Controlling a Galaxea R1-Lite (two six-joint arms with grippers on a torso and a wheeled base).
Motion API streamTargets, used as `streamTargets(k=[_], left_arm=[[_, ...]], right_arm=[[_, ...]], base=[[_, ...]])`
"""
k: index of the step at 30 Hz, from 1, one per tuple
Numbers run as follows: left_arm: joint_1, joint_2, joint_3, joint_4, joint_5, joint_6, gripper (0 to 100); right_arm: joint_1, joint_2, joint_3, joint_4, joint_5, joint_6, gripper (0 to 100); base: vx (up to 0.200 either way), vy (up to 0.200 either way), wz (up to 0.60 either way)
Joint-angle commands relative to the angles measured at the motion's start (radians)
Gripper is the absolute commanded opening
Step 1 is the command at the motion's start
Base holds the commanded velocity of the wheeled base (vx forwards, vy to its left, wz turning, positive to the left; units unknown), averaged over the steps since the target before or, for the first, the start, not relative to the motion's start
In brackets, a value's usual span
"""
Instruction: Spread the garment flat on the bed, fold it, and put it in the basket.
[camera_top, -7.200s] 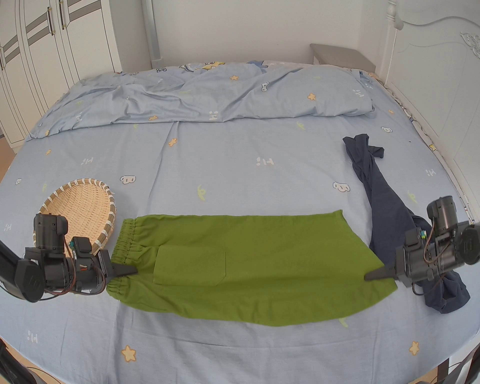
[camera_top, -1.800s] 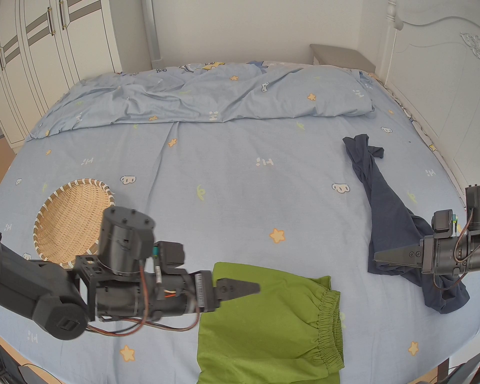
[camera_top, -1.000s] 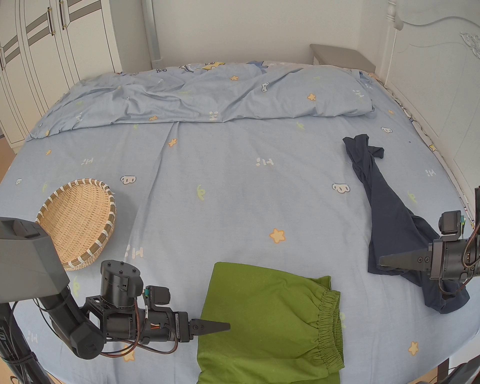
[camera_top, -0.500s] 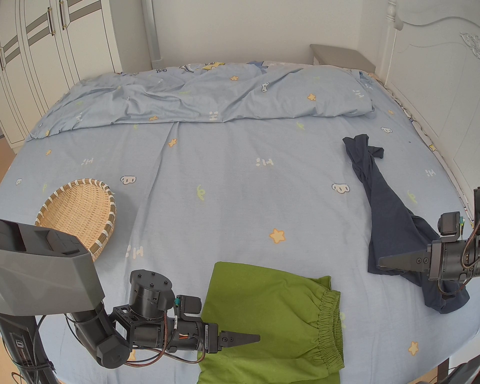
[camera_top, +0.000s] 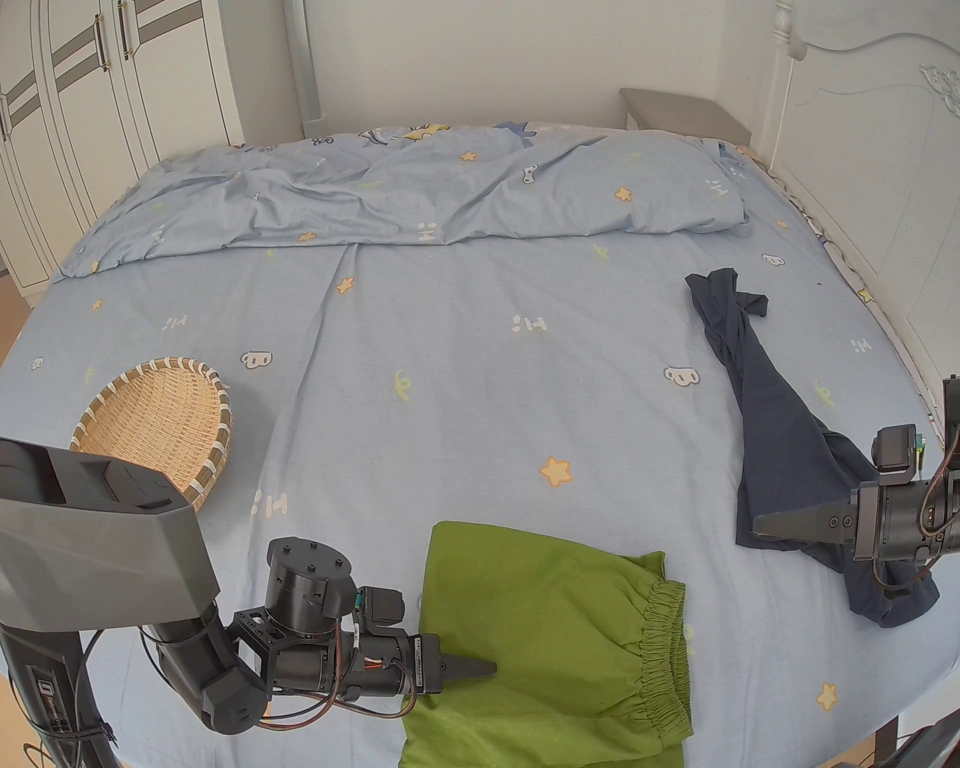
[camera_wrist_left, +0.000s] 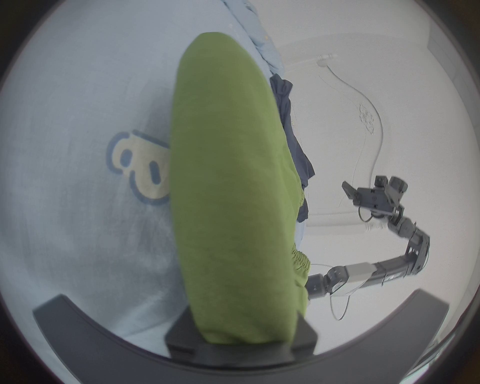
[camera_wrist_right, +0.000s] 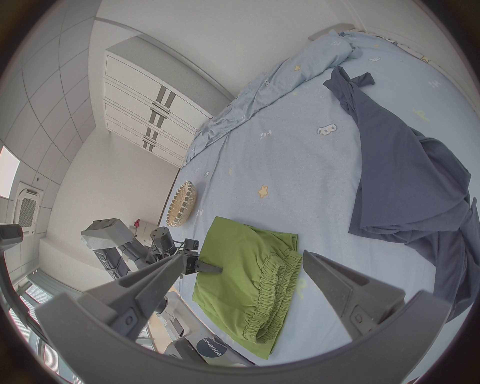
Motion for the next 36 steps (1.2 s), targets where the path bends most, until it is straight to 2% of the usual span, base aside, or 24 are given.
streamTargets(k=[1, 3, 7, 9, 10, 11, 13, 15, 25, 30, 35, 36], left_arm=[[0.004, -0.039, 0.016, 0.0, 0.004, -0.065, 0], [0.021, -0.075, 0.036, 0.008, 0.001, -0.071, 0], [0.115, -0.158, 0.042, 0.037, -0.006, -0.071, 0], [0.115, -0.158, 0.042, 0.037, -0.006, -0.071, 0], [0.196, -0.224, 0.012, 0.162, -0.045, -0.07, 0], [0.205, -0.23, 0.006, 0.178, -0.055, -0.07, 0], [0.3, -0.267, -0.043, 0.304, -0.142, -0.06, 0], [0.34, -0.293, -0.068, 0.358, -0.194, -0.059, 0], [0.36, -0.358, -0.174, 0.502, -0.208, -0.027, 0], [0.388, -0.43, -0.266, 0.7, -0.205, 0.009, 0], [0.392, -0.459, -0.284, 0.751, -0.2, 0.026, 0], [0.385, -0.513, -0.318, 0.84, -0.194, 0.039, 0]], right_arm=[[-0.007, 0.037, -0.009, -0.003, -0.003, 0.001, 100], [0.0, 0.066, -0.007, -0.003, -0.004, -0.005, 100], [0.003, 0.066, -0.02, -0.003, -0.004, -0.005, 100], [0.003, 0.066, -0.02, -0.003, -0.004, -0.005, 100], [0.001, 0.064, -0.067, 0.01, -0.006, -0.002, 100], [0.0, 0.064, -0.072, 0.01, -0.006, -0.002, 100], [-0.008, 0.064, -0.105, 0.022, -0.009, -0.002, 100], [-0.013, 0.064, -0.102, 0.028, -0.013, -0.004, 100], [0.0, 0.061, -0.092, 0.03, -0.012, -0.007, 100], [0.001, 0.06, -0.09, 0.03, -0.012, -0.007, 100], [0.001, 0.06, -0.089, 0.03, -0.012, -0.007, 100], [0.001, 0.053, -0.089, 0.03, -0.012, -0.007, 100]], base=[[0.0, 0.0, 0.0], [0.0, 0.0, 0.0], [0.0, 0.0, 0.0], [0.0, 0.0, 0.0], [0.0, 0.0, 0.0], [0.0, 0.0, 0.0], [0.0, 0.0, 0.0], [0.0, 0.0, 0.0], [0.0, 0.0, 0.0], [0.0, 0.0, 0.0], [0.0, 0.16, 0.0], [0.0, 0.2, 0.0]])
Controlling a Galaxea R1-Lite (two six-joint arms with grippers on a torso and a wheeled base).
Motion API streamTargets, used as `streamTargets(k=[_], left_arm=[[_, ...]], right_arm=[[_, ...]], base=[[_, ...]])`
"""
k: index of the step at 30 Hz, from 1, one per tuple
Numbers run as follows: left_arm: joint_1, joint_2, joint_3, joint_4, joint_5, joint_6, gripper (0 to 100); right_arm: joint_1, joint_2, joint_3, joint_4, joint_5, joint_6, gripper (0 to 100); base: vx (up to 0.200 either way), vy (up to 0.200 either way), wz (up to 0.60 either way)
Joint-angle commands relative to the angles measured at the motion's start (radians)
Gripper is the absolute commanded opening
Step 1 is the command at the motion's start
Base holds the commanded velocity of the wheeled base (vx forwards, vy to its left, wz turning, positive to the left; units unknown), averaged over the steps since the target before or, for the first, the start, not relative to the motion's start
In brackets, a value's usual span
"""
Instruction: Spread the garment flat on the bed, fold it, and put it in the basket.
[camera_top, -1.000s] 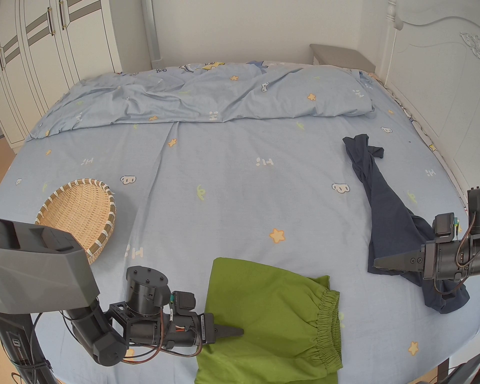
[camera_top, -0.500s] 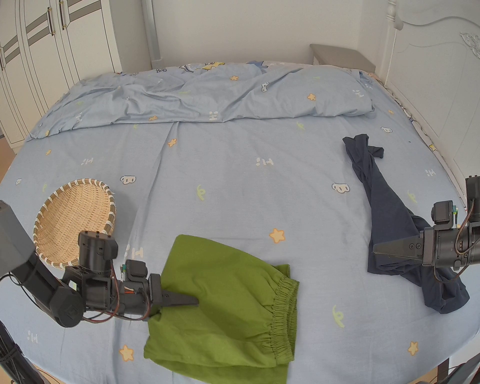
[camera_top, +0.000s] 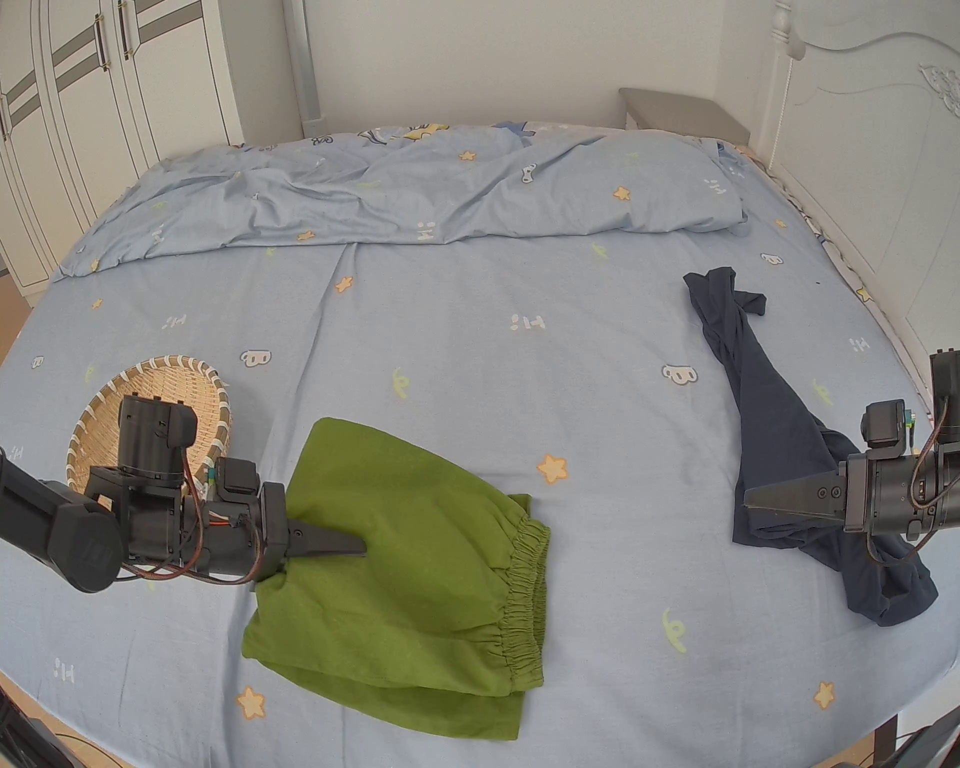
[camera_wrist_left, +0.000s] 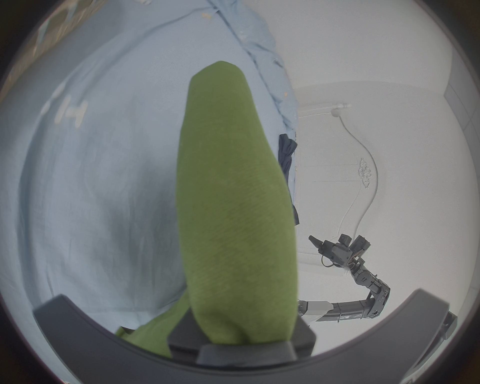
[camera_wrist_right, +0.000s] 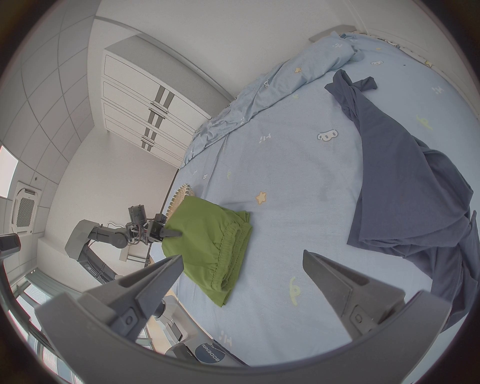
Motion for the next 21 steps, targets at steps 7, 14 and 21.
streamTargets(k=[7, 14, 21], left_arm=[[-0.07, -0.126, -0.058, 0.132, 0.074, 0.031, 0], [-0.115, -0.125, -0.055, 0.133, 0.13, 0.036, 0], [-0.113, -0.122, -0.055, 0.132, 0.132, 0.037, 0]], right_arm=[[0.001, -0.012, 0.002, -0.001, 0.001, 0.0, 100], [0.002, -0.012, 0.002, -0.001, 0.001, 0.0, 100], [0.002, -0.013, 0.002, -0.001, 0.002, 0.0, 100]], base=[[0.0, 0.2, 0.0], [0.0, 0.2, 0.0], [0.0, 0.2, 0.0]])
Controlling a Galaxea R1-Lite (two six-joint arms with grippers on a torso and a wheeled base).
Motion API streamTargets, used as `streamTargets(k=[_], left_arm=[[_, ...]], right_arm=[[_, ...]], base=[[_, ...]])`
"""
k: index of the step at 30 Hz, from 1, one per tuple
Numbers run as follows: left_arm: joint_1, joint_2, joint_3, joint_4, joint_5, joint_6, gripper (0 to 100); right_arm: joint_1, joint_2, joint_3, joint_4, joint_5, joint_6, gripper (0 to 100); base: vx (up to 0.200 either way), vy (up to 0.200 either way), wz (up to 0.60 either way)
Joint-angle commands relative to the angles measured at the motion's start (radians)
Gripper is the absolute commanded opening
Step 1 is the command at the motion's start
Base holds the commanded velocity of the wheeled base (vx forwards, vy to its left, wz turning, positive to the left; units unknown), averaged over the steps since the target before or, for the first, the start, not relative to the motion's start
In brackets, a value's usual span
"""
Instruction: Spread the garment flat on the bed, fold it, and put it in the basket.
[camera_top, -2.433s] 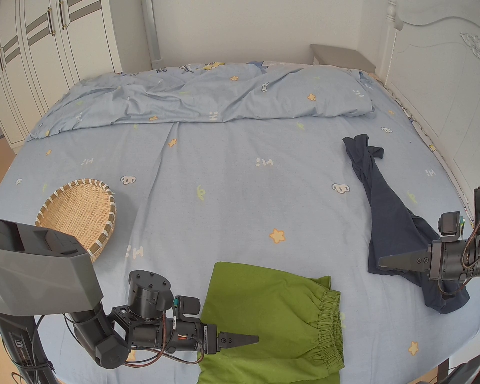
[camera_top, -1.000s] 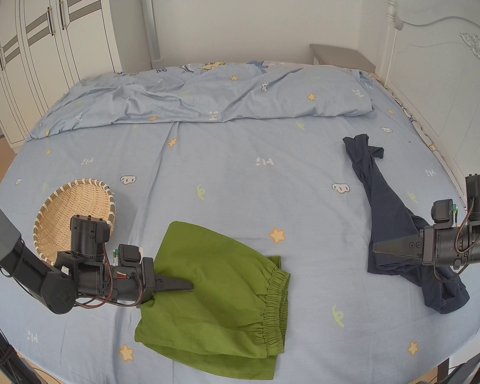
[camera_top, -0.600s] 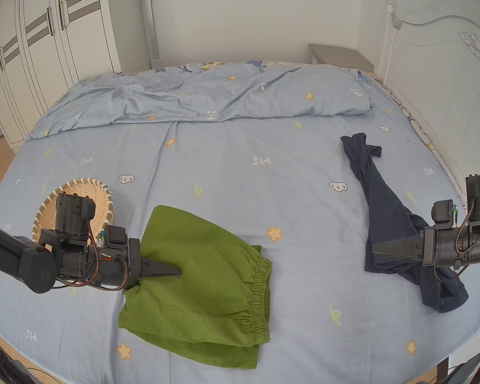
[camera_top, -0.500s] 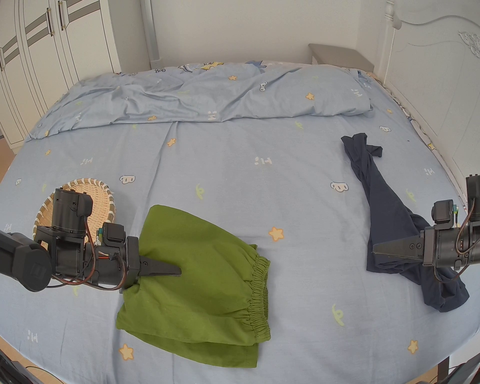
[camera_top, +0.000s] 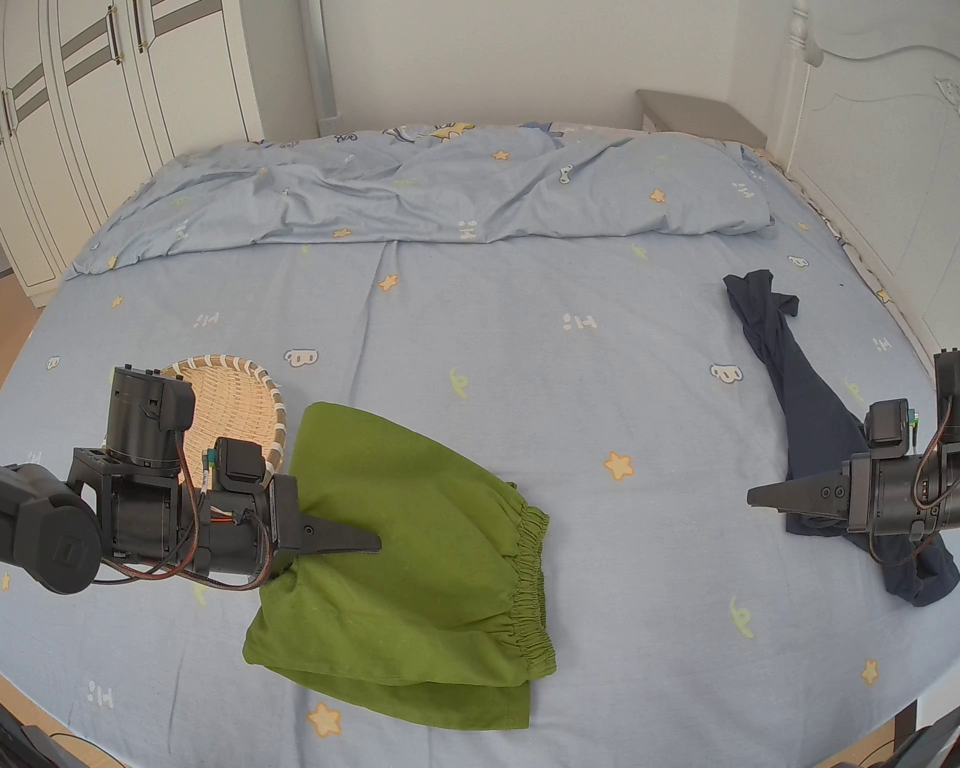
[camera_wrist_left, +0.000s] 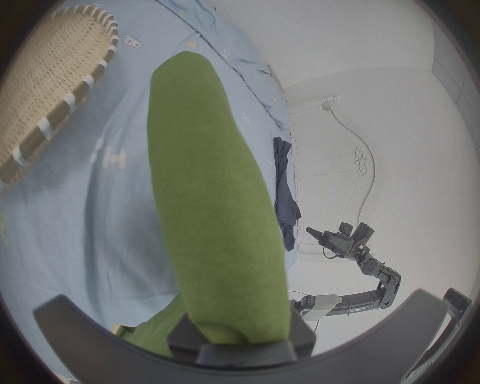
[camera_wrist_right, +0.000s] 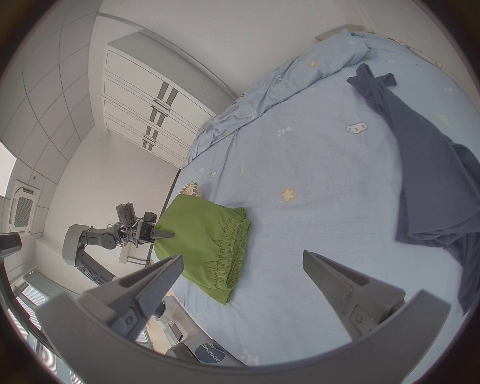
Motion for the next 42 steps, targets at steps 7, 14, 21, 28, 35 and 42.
streamTargets(k=[7, 14, 21, 28, 35, 42], left_arm=[[-0.004, -0.002, 0.009, -0.002, 0.002, 0.034, 0], [-0.084, -0.013, -0.058, 0.039, 0.005, 0.087, 0], [-0.161, -0.034, -0.17, 0.266, 0.003, 0.308, 0], [-0.174, -0.047, -0.323, 0.467, 0.002, 0.461, 0], [-0.161, -0.048, -0.342, 0.458, 0.005, 0.479, 0], [-0.104, -0.102, -0.339, 0.384, 0.006, 0.49, 0]], right_arm=[[0.001, -0.004, 0.001, 0.0, 0.002, -0.001, 100], [0.022, -0.014, 0.01, 0.0, 0.0, 0.001, 100], [0.031, -0.045, 0.012, 0.001, -0.001, 0.003, 100], [0.034, -0.073, 0.01, 0.001, -0.001, 0.004, 100], [0.044, -0.071, 0.01, 0.001, -0.001, 0.004, 100], [0.051, -0.073, 0.013, 0.001, -0.001, 0.004, 100]], base=[[0.0, 0.2, 0.0], [0.0, 0.0, 0.0], [0.0, 0.0, 0.0], [0.0, 0.0, 0.0], [0.0, 0.0, 0.0], [0.0, 0.0, 0.0]])
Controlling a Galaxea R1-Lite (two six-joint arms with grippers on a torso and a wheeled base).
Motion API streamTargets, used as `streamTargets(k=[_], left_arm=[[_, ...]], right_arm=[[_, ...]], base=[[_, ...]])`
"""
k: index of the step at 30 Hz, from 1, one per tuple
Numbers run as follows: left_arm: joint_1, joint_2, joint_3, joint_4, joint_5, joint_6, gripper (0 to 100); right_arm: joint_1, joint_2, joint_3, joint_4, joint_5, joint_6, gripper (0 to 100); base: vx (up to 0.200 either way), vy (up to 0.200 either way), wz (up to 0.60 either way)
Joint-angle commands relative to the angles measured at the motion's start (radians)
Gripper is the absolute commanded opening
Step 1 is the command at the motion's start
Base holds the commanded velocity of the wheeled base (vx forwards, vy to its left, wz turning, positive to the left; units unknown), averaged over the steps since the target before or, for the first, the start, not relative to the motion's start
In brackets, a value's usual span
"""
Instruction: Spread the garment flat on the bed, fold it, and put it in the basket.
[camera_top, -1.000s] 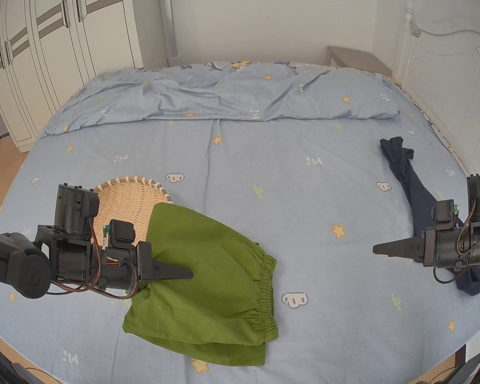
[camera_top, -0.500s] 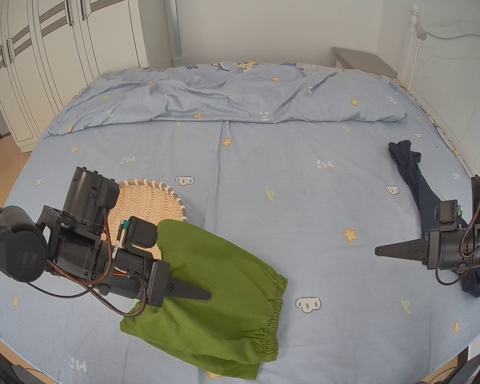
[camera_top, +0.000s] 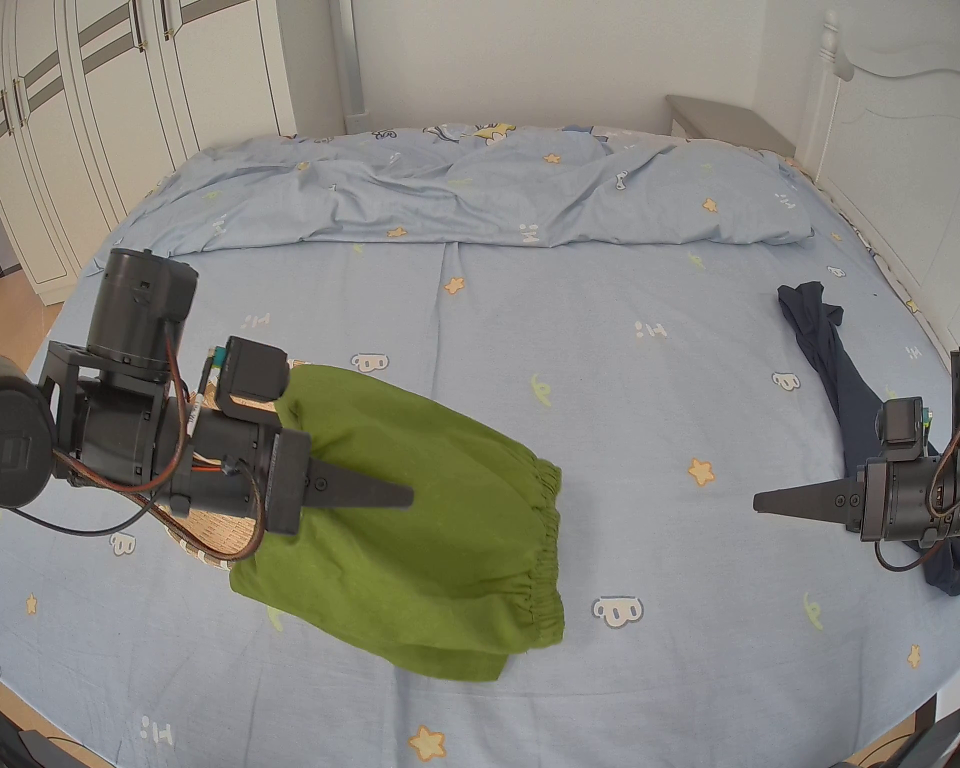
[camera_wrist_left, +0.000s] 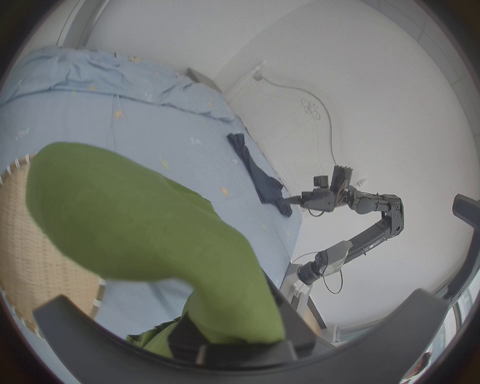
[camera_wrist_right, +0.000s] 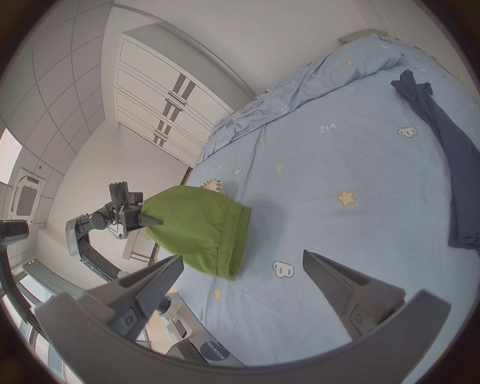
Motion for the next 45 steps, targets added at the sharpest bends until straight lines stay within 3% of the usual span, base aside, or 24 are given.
streamTargets(k=[1, 12, 21, 34, 45], left_arm=[[0.035, -0.055, 0.011, -0.037, -0.001, 0.003, 0], [0.272, -0.149, 0.164, -0.492, -0.013, -0.033, 0], [0.44, 0.021, 0.177, -0.659, -0.021, -0.057, 0], [0.576, 0.273, 0.23, -0.682, -0.005, -0.09, 0], [0.628, 0.319, 0.229, -0.679, -0.001, -0.088, 0]], right_arm=[[0.004, -0.003, 0.003, -0.002, 0.0, 0.0, 100], [0.002, -0.012, 0.005, -0.002, 0.0, 0.0, 100], [0.002, -0.018, 0.005, -0.002, 0.0, 0.0, 100], [0.027, -0.043, 0.006, 0.0, 0.005, 0.004, 100], [0.03, -0.043, 0.011, 0.0, 0.005, 0.004, 100]], base=[[0.0, 0.0, 0.0], [0.0, 0.0, 0.0], [0.0, 0.0, 0.0], [0.0, 0.0, 0.0], [0.0, 0.0, 0.0]])
